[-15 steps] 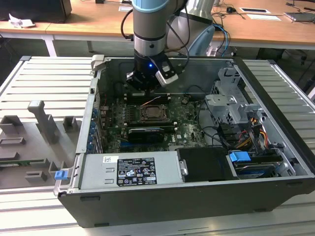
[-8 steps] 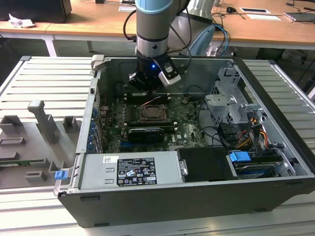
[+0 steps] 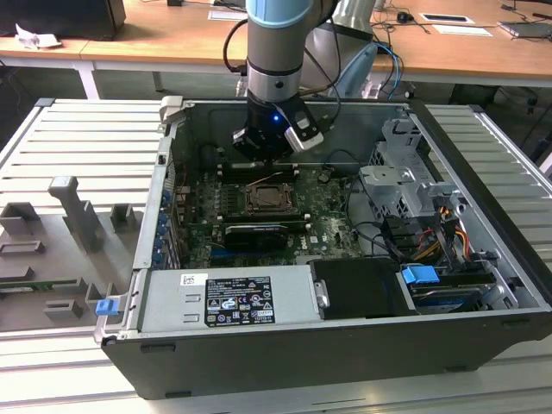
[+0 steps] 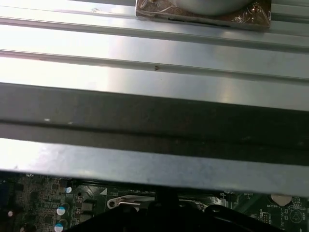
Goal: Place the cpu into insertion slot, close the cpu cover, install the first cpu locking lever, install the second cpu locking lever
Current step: 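Install the first cpu locking lever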
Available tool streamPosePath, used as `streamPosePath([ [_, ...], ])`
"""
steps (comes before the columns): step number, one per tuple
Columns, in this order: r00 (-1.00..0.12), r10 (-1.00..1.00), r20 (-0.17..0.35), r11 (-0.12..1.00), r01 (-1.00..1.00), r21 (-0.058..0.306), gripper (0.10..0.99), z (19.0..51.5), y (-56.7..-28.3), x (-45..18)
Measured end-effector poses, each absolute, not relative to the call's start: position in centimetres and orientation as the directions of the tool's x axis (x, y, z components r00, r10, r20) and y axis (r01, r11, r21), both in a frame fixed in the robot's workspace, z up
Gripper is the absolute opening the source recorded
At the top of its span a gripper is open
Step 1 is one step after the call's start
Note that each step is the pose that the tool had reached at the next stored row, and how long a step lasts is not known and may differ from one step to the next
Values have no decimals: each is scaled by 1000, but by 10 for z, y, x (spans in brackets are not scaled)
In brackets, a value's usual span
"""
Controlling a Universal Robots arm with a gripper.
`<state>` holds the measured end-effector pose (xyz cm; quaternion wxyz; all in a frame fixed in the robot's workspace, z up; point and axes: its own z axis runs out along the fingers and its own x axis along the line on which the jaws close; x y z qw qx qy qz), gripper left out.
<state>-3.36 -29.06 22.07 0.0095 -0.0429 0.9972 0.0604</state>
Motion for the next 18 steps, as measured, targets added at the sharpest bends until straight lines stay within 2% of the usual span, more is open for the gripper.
streamPosePath([
  [18, -996, -85, -23, 990, -87, 113, 106, 206, -289, -19],
])
